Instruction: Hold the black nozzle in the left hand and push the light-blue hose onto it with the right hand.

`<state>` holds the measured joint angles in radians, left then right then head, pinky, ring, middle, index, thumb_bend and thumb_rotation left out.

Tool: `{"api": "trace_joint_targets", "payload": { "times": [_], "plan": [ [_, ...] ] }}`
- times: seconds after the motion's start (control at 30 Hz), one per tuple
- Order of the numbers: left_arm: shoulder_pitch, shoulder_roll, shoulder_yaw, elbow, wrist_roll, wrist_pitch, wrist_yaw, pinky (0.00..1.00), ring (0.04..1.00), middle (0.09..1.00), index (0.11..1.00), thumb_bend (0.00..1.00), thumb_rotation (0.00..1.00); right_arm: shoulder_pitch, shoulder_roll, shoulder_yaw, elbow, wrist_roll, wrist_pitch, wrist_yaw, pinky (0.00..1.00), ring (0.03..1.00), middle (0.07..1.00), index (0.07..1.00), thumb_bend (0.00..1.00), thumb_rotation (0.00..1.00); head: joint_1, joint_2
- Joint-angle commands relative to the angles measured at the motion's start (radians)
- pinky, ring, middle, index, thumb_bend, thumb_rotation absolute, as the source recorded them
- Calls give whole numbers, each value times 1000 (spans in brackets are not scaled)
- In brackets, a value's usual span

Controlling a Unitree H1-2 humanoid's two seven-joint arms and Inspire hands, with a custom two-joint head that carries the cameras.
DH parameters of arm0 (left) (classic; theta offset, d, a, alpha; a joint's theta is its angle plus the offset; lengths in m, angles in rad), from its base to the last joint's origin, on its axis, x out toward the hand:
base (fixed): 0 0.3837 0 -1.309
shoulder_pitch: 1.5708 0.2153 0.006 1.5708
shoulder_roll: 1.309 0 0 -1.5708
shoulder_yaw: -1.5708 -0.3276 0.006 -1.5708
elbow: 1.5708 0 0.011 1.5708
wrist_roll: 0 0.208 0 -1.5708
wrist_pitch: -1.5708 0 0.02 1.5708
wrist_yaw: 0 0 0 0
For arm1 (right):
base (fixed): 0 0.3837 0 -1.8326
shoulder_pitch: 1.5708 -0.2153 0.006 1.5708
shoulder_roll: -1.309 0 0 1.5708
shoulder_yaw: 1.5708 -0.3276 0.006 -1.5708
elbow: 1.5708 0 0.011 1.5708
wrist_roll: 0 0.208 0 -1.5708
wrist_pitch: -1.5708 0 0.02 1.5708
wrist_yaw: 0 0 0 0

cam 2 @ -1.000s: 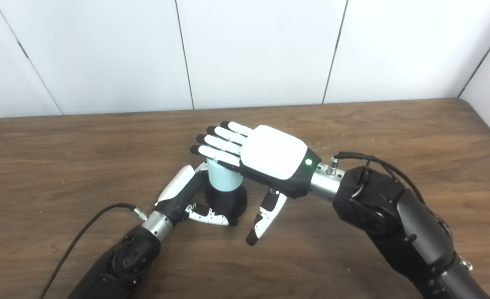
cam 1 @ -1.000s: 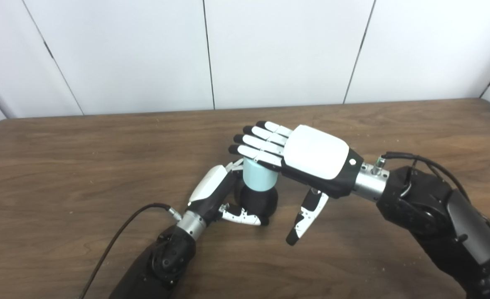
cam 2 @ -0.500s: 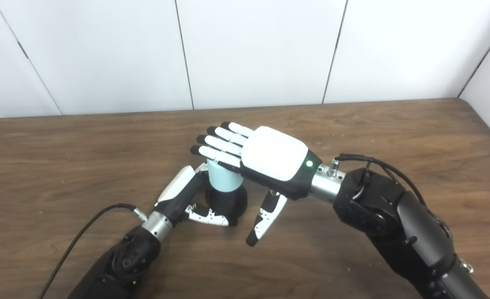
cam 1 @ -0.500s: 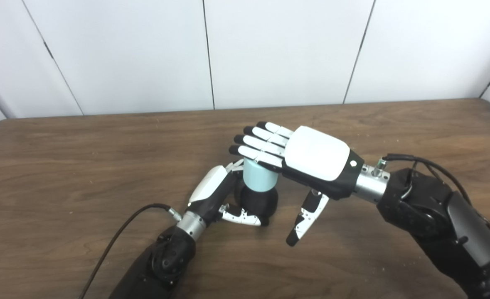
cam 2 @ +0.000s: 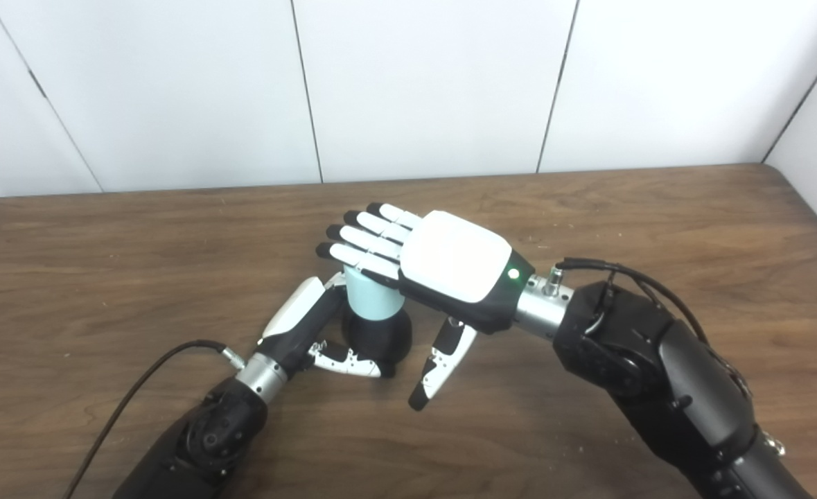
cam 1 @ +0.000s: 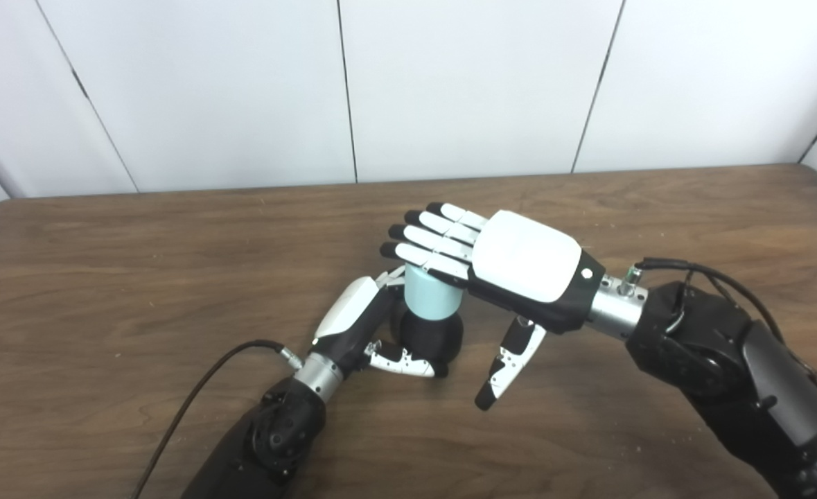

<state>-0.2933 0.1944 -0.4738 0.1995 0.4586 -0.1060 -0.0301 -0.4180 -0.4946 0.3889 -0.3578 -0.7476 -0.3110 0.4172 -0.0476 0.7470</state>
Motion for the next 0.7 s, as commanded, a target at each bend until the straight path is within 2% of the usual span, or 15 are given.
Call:
{"api": "trace_joint_targets", "payload": {
  "times": [0.0, 0.67],
  "plan": [
    [138, 9, -54, 80, 34, 31, -61, 1000, 962, 814, 483, 503, 85, 40, -5, 54, 26, -27, -8, 77, 1000, 1000, 1000, 992, 991, 569, 0, 3],
    [137, 9, -53, 83, 30, 28, -62, 1000, 962, 813, 483, 503, 85, 39, -21, 62, 42, -30, -35, 63, 1000, 1000, 1000, 992, 989, 568, 0, 7]
  ]
}}
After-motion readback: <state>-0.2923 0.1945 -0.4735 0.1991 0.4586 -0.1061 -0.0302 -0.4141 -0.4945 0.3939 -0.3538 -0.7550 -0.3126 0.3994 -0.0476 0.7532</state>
